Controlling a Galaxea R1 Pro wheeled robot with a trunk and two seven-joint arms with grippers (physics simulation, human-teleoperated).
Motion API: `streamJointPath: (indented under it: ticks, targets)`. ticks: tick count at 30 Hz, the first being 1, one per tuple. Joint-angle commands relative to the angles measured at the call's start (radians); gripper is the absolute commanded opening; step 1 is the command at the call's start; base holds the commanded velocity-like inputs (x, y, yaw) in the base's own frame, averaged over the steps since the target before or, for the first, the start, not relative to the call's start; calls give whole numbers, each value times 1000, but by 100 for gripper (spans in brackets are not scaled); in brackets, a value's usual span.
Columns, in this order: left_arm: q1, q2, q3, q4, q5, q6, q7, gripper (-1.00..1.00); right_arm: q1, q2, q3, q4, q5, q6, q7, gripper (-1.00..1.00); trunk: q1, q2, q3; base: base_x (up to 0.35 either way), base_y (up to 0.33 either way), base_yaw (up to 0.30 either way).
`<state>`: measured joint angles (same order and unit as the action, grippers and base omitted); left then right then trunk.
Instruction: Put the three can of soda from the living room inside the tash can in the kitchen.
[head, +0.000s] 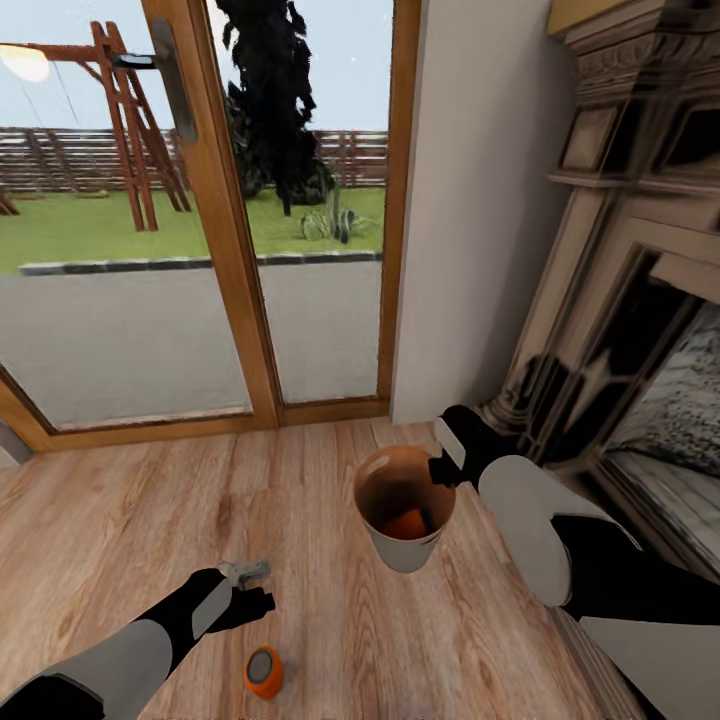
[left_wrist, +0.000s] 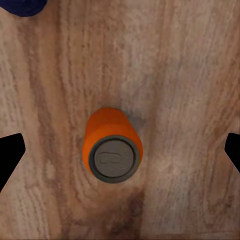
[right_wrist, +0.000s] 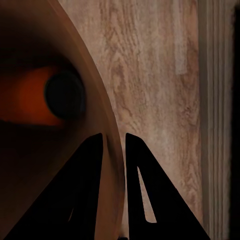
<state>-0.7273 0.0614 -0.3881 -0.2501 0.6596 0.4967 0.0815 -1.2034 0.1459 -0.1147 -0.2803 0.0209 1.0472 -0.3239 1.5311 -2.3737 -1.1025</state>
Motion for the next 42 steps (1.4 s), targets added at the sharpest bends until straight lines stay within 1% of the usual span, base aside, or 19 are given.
streamJointPath:
  ticks: [1,14,18,35,41,42]
  targets:
    - [0,0,0,0,0,0,0,100,-1,1,-2,0,-7,0,2,-100,4,-7,-3,0,0,0]
    - [2,0,0,0,0,-2,0,100,-1,3,0,0,-7,0,2,-100,54,-98,-44,0,0,0]
    - [3,-1,0,0,0,-13,0,100,-1,3,0,-1,-7,0,1,-100,69,-126,-56,0,0,0]
    - [3,-1,0,0,-1,-27,-1,100,-23,4,0,1,-7,0,0,-100,77,-130,-122,0,0,0]
    - [3,-6,0,0,-3,-78,-2,100,-24,7,0,2,-7,0,0,-100,79,-132,-145,0,0,0]
    - [3,-8,-1,0,-4,-84,-2,100,-24,8,0,2,-7,0,0,-100,79,-132,-145,0,0,0]
